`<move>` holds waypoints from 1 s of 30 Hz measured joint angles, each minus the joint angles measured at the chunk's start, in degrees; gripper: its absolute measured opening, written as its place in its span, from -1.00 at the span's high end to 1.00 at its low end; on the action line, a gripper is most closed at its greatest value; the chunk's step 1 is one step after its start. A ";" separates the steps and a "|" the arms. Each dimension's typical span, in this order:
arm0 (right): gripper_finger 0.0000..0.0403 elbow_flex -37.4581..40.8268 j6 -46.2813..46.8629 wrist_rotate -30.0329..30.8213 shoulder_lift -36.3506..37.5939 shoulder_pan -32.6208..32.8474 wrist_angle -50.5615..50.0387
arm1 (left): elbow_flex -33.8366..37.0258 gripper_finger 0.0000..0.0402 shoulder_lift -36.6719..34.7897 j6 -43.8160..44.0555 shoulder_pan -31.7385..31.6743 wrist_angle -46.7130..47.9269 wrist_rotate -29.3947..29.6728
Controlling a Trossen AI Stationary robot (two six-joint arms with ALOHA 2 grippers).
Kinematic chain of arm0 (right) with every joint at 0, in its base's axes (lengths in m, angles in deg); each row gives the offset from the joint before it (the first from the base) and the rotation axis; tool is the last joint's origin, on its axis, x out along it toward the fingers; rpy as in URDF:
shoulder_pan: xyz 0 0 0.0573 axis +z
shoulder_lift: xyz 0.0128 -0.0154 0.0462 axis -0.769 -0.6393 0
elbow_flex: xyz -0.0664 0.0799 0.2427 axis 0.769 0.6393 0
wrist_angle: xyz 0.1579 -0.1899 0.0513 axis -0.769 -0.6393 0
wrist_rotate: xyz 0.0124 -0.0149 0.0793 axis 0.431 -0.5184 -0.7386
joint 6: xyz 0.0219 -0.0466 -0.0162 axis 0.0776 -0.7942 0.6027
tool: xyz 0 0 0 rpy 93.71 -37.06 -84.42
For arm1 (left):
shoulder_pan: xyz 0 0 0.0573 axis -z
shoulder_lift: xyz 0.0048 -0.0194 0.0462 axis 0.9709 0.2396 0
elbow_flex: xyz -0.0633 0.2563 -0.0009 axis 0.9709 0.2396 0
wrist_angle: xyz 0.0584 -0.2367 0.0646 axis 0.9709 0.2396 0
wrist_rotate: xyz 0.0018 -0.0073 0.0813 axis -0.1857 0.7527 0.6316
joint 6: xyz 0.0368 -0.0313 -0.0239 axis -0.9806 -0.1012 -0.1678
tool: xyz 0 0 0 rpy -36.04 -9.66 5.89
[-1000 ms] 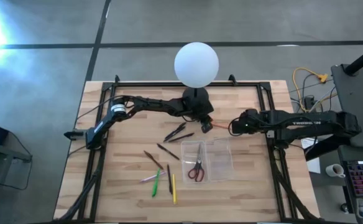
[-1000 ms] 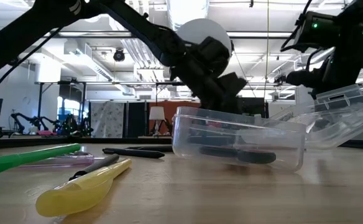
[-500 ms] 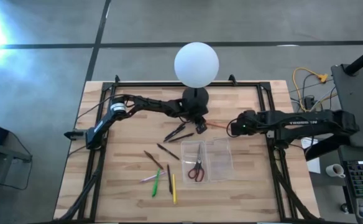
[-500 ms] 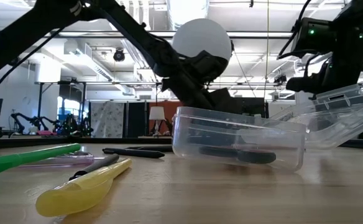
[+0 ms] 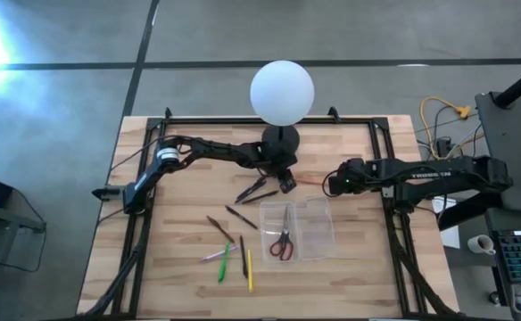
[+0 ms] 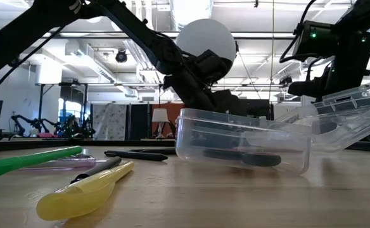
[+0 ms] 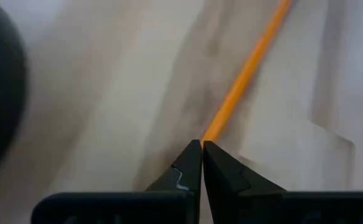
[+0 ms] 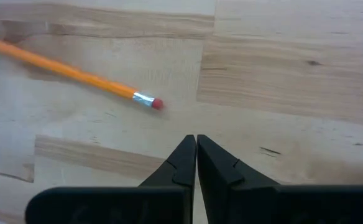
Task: Pick & place school supplies into a supply box
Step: Put the orange pencil into the transparent supply box
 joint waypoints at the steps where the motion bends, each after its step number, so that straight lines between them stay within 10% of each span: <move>1: 0.96 0.00 -0.17 0.00 0.00 0.01 0.00 | 0.07 1.00 -0.45 0.46 0.08 0.44 -0.54; 13: 0.96 0.00 -1.22 -0.08 0.07 0.02 0.00 | 2.04 1.00 -5.01 -10.97 -0.28 7.88 -1.39; 21: 0.96 0.00 -1.01 -0.13 0.07 0.00 0.00 | 3.84 1.00 -4.86 23.09 -4.34 5.28 -5.43; 30: 0.96 0.00 -1.00 0.39 0.07 0.02 0.02 | 5.57 1.00 -5.01 35.22 -3.96 0.38 -9.93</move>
